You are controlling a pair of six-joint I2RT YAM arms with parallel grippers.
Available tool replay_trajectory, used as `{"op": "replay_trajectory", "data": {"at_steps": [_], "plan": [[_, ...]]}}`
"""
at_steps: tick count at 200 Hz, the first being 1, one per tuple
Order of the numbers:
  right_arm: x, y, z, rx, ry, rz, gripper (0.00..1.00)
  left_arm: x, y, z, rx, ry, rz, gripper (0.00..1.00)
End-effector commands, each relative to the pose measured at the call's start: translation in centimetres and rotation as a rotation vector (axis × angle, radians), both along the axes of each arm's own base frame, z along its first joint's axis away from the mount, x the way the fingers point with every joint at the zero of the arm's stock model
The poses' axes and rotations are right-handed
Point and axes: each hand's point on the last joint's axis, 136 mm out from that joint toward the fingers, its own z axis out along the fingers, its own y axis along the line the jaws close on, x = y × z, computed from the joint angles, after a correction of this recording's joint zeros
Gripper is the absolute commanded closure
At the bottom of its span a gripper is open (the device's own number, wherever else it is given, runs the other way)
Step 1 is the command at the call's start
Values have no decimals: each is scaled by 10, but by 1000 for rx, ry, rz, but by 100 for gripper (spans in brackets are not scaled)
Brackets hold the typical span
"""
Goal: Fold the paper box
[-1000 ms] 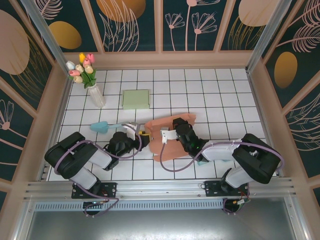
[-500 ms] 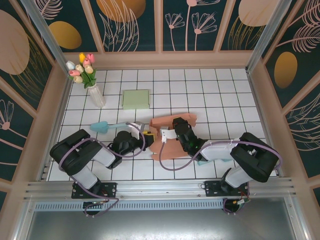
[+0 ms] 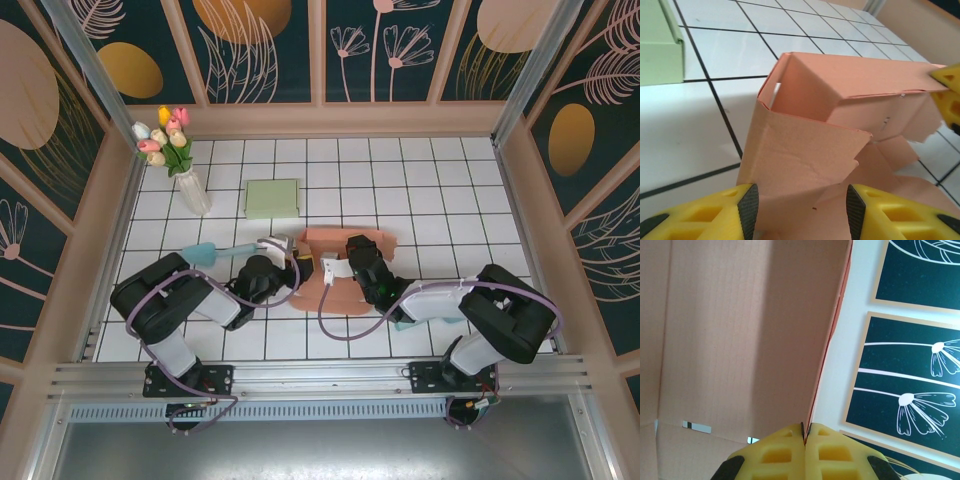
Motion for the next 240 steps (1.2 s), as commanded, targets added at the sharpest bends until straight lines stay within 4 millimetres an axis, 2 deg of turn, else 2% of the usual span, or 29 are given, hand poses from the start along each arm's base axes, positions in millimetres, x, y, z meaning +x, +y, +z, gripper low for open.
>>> {"op": "replay_trajectory", "data": {"at_steps": [1, 33, 41, 77, 92, 131, 161, 192, 240], "plan": [[-22, -9, -54, -166, 152, 55, 100, 14, 2, -5, 66, -28, 45, 47], [-23, -11, -55, -165, 162, 52, 100, 9, 6, -1, 69, -37, 37, 48], [-22, -11, -54, -159, 163, 49, 100, 6, 9, 11, 49, -60, 39, 48], [-18, -11, -51, -132, 165, 38, 100, -16, 36, 32, 0, -99, 70, 47], [-19, -12, -51, -136, 166, 37, 100, -22, 51, 36, -3, -112, 113, 44], [-19, -13, -49, -136, 165, 31, 100, -14, 84, 31, 62, -108, 256, 41], [-20, -14, -50, -138, 172, 31, 100, -6, 95, 27, 31, -81, 260, 39], [-20, -13, -50, -137, 174, 32, 100, 1, 90, 19, 43, -51, 228, 38], [-20, -13, -55, -145, 185, 31, 100, 16, 54, 7, 75, -24, 88, 37]]}}
